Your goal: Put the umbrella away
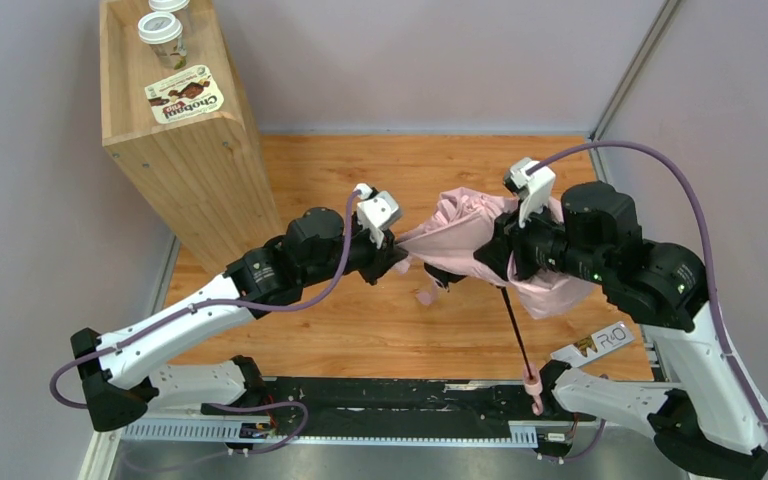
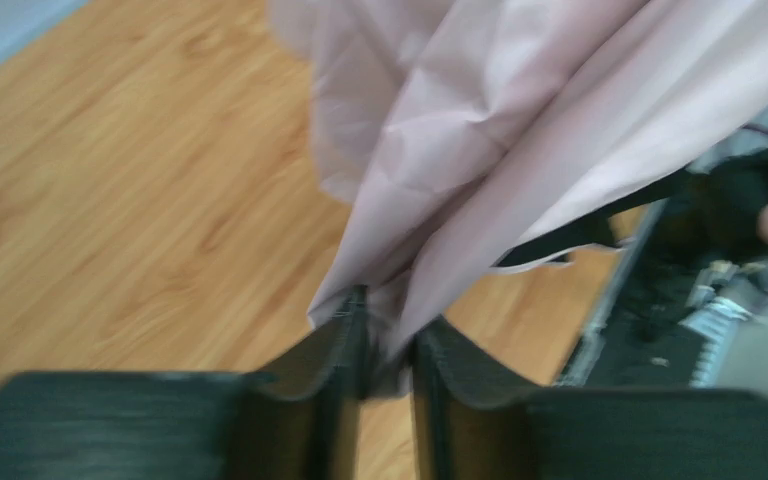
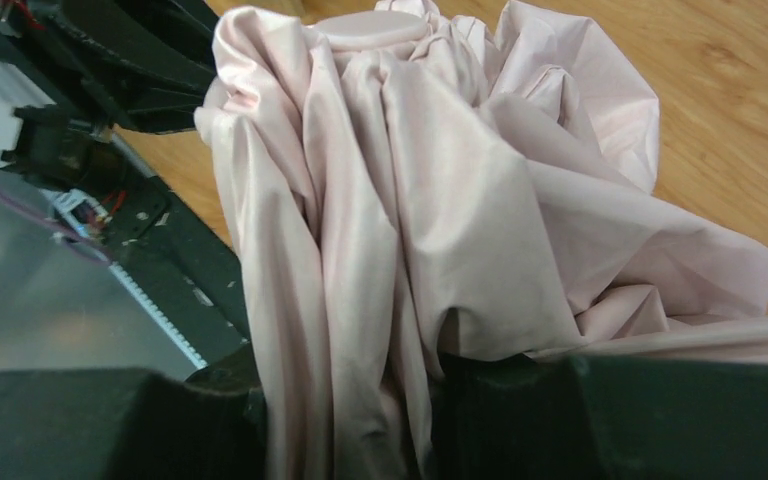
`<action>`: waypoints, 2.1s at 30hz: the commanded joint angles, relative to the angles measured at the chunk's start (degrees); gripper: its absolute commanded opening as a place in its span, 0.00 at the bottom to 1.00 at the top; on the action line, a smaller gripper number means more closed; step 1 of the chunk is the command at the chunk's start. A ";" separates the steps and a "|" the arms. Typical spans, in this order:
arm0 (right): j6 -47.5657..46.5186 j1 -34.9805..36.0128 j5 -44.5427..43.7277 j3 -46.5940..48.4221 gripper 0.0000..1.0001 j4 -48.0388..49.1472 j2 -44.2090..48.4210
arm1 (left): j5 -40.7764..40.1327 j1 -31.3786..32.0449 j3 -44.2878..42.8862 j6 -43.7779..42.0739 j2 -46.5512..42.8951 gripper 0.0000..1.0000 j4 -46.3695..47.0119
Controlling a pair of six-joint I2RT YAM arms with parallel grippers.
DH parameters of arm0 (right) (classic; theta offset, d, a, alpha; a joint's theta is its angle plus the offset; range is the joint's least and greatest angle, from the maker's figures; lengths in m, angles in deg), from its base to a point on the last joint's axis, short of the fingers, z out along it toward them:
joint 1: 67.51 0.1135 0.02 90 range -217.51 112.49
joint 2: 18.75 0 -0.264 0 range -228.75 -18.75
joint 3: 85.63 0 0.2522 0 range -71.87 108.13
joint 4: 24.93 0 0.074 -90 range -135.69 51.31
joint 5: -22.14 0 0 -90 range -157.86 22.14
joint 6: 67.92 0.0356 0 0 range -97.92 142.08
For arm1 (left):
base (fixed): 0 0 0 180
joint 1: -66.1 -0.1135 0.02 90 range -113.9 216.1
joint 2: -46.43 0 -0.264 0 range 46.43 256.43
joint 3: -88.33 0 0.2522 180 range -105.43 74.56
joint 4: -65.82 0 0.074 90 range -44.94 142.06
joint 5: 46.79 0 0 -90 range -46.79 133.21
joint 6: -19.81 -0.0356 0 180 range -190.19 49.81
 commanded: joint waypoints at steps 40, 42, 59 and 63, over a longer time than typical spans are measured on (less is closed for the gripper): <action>-31.22 13.00 -7.74 -20.30 0.00 28.06 -55.22 | -32.90 -2.06 24.10 42.07 -43.71 0.57 -21.96; -31.22 12.30 -1.67 -18.28 0.00 24.80 -57.33 | -32.91 -2.06 25.06 45.59 -43.88 0.57 -23.02; -32.89 5.62 25.68 -14.49 0.00 19.95 -63.94 | -27.18 -2.06 49.57 84.62 -34.68 0.81 9.64; -32.72 4.65 27.27 -14.14 0.00 20.13 -63.23 | -30.08 -3.02 51.52 87.63 -27.02 0.81 18.00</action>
